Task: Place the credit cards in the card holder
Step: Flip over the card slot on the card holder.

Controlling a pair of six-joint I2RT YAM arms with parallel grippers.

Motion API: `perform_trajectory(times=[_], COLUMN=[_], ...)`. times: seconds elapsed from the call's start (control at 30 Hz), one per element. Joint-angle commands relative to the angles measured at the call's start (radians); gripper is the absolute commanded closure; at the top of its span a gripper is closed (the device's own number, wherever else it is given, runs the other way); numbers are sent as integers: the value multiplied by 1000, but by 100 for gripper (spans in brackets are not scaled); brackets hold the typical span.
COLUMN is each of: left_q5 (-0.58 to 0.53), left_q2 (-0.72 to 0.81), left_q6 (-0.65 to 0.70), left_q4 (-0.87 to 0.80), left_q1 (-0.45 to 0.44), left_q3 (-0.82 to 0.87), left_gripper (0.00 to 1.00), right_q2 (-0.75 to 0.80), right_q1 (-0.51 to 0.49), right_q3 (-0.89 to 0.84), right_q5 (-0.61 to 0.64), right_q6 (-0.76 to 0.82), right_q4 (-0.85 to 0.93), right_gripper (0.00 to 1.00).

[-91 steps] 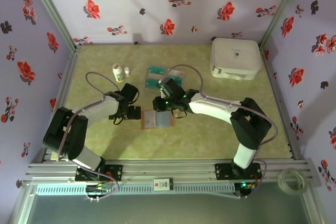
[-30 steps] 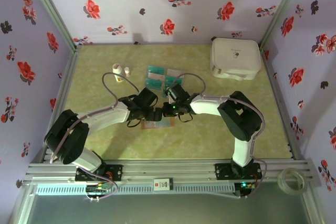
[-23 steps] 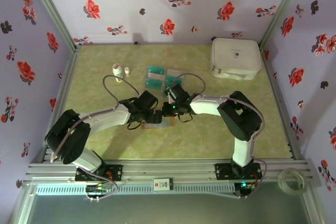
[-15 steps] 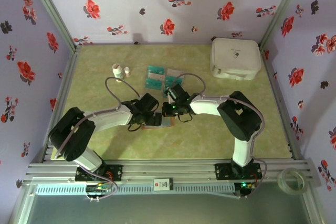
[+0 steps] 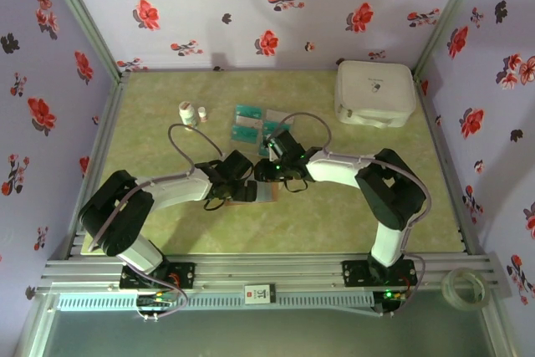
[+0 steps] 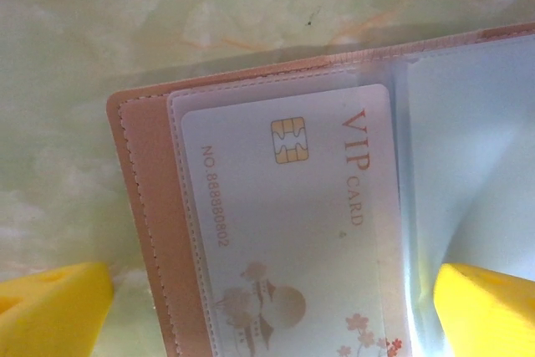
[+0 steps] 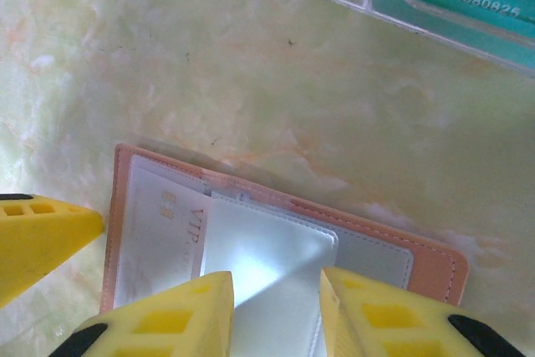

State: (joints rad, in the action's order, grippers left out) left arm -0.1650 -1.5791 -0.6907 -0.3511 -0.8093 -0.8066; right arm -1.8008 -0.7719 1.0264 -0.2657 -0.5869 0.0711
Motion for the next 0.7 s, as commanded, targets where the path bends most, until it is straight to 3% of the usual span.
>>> perform_trajectory(times=[0.0, 0.67], left_q5=[-23, -29], left_q2=[-3, 21], left_q6=[-19, -11], left_q4=[-6, -8], left_q1=[-7, -7], left_q3=[26, 19], left_gripper=[0, 0], right_q2=[7, -36], right_q1=[4, -16], right_q3=[-26, -20], right_q5=[13, -107], right_q6=[-17, -75], right_q4=[7, -80], right_gripper=[67, 67])
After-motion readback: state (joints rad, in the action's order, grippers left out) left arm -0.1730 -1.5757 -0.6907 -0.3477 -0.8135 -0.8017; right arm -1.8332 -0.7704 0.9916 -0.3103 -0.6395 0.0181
